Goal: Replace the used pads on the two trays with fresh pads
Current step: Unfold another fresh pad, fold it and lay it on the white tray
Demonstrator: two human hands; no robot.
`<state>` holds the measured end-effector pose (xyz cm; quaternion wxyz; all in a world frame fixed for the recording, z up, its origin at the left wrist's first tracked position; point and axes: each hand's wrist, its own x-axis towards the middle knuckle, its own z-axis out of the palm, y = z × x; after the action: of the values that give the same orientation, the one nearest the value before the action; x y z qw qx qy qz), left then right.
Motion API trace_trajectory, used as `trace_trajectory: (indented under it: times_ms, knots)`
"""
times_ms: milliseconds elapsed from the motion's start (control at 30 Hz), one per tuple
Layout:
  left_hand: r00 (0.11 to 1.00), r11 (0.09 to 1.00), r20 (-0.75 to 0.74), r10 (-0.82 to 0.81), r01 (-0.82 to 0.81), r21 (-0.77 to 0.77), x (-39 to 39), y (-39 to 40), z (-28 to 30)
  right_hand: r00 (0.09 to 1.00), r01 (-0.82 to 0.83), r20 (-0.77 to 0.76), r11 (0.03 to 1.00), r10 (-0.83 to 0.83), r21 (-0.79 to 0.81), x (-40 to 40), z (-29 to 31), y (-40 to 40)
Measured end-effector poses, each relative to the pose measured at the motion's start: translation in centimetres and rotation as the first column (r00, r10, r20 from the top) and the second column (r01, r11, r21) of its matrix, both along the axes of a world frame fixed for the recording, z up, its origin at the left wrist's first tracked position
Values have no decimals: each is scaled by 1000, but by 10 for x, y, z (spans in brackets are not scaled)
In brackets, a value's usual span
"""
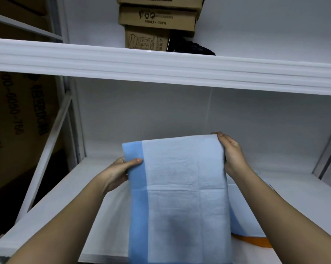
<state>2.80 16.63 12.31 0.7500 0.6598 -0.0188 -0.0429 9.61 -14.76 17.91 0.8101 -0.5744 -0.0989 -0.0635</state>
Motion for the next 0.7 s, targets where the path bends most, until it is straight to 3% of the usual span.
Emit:
trace_trajectory:
  times_ms: [133,200,267,367,433,467,600,700]
  knots:
    - [992,992,57,116,-113,-53,2,-16,8,1000,19,9,1000,-19,-9,2,2,-4]
    - [981,983,63,182,-180,-48,4,-18,13,1000,16,6,996,-16,-90,4,2,-11]
    - [965,967,69,253,-251,-43,8,-19,19,995,-99,-24,977,96,-189,6,-5,-22]
    - [951,953,67,302,-300,-30,10,-19,23,929,-362,-229,845,292,-394,4,-39,-35]
    - [954,955,62,293,-295,26,9,-18,24,915,-399,-291,731,280,-553,0,-58,-37]
    - [954,954,61,292,-295,53,8,-15,22,930,-362,-276,724,242,-587,0,-64,-38]
    - [945,945,76,318,-322,52,7,-9,22,979,-190,-153,856,132,-481,3,-64,-40]
    - [933,936,80,352,-353,-1,10,-12,28,959,-268,-179,910,220,-315,-4,-71,-36]
